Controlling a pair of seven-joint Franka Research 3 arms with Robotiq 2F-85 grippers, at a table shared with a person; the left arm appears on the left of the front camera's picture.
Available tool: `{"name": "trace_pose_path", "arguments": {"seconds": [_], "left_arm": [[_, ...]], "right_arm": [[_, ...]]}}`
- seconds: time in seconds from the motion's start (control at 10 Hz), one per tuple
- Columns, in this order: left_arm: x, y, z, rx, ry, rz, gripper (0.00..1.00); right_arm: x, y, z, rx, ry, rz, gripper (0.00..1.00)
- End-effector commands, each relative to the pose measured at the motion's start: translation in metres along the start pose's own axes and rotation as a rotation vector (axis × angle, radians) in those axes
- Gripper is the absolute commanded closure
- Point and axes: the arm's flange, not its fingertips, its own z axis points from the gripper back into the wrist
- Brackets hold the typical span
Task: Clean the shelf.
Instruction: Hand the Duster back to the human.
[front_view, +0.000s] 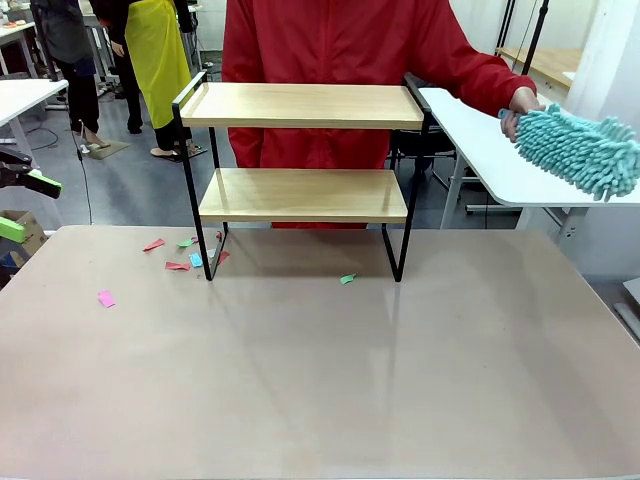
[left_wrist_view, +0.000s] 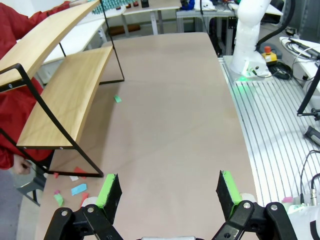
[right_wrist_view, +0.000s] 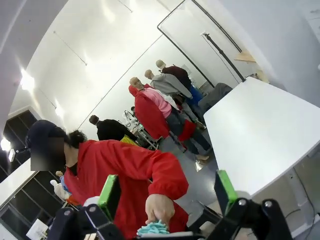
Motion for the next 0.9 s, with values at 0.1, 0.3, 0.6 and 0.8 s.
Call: {"name": "trace_pose_path", "arguments": {"seconds": [0.1,0.3,0.6,0.8], "left_arm": [[0.0012,0.0001,0.0001,0.006,-0.025,-0.018,0.0],[0.0012,0.0001,0.0001,0.006,-0.025,-0.018,0.0],[0.0012,0.0001,0.0001,0.006,-0.025,-0.018,0.0],[0.0012,0.0001,0.0001,0.006,-0.025,-0.018,0.0]], "right_arm": [[-0.0003,0.012,0.01,0.016,-0.012,0.024,0.0],[-0.0003,0.012,0.01,0.016,-0.012,0.024,0.0],[-0.0003,0.012,0.01,0.016,-0.012,0.024,0.0],[-0.0003,0.012,0.01,0.016,-0.012,0.024,0.0]]}}
